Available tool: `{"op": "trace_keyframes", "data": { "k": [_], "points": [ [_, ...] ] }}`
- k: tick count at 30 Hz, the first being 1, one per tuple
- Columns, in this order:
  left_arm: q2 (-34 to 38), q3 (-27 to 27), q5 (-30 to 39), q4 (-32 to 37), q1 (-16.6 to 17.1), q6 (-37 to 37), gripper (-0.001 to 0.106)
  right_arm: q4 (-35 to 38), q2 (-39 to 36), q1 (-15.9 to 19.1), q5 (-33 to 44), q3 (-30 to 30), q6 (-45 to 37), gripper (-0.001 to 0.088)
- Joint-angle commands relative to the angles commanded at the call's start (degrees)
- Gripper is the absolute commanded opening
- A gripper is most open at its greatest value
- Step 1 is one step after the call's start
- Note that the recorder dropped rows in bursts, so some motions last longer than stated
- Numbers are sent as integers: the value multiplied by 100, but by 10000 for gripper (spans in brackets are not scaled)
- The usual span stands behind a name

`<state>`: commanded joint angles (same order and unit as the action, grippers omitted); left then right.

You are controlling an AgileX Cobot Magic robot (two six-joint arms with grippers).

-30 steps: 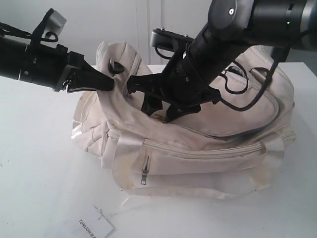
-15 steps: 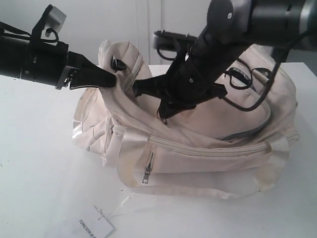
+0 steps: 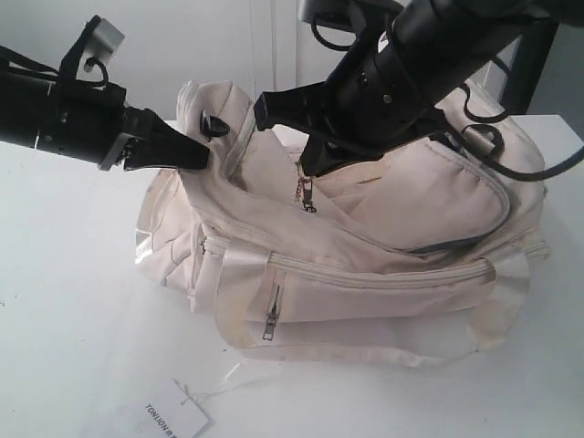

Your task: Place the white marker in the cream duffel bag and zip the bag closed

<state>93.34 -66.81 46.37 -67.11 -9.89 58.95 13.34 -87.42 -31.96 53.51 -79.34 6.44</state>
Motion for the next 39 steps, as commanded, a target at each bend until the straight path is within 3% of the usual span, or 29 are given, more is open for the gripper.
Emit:
{"op": "trace_keyframes", "data": {
  "k": [10,13,18,22,26,32,39],
  "points": [
    [0,0,-1012,956,0,0,0,-16,397,0,938,25,-354,0],
    [0,0,-1130,984,0,0,0,-97,465,0,972,263,-365,0],
    [0,0,-1176,995,0,-11,0,-861,499,16,873,839,-288,0],
    [0,0,-1155,1247,0,-22,0,-1102,716,378,889,1072,-305,0],
    [0,0,-1067,1893,0,-10,0,-1226,1197,943,895,1149,-433,0],
    [0,0,-1014,2711,0,-117,0,-1334,1380,1504,540,1383,-432,0],
    [-9,0,-910,3521,8,-352,0,-944,1482,1541,414,1383,-518,0]
  ]
}}
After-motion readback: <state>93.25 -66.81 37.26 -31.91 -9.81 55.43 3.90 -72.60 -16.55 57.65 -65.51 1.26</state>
